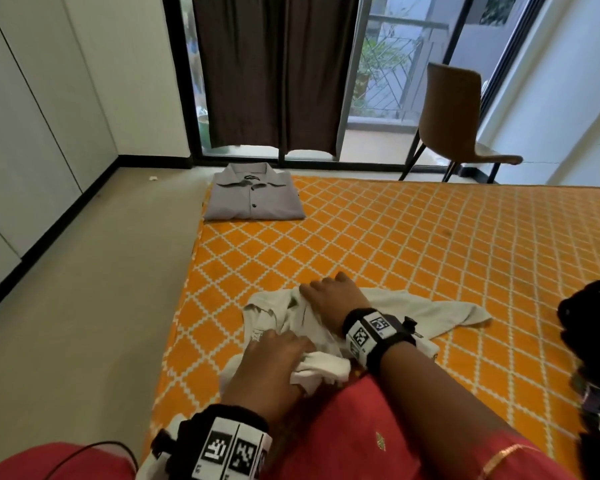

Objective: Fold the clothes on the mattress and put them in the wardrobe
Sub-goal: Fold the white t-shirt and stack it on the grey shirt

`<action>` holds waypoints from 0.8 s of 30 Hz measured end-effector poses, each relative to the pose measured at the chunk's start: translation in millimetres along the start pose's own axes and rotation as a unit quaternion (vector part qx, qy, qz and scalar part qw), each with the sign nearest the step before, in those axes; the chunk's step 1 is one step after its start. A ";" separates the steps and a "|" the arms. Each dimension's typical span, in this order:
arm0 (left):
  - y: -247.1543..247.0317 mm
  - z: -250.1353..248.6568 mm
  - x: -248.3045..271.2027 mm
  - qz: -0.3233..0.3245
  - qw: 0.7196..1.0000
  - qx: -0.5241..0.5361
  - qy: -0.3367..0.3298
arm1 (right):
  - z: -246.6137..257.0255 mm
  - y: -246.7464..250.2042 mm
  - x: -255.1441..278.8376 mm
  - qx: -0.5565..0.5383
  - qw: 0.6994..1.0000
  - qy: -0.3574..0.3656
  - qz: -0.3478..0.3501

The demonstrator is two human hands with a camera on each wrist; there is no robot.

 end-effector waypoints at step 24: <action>82.9 169.9 13.5 -0.209 0.918 -0.118 0.316 | -90.5 5.4 78.6 -0.068 0.949 -0.043 0.305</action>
Point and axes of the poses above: each hand's wrist, its own x-axis away from the middle knuckle, its own y-axis out of the back of the hand, z = x × y, the point moved 10 cm from there along -x, towards the middle knuckle, and after that the axes turned 13 degrees about -z, right-handed, at the moved point
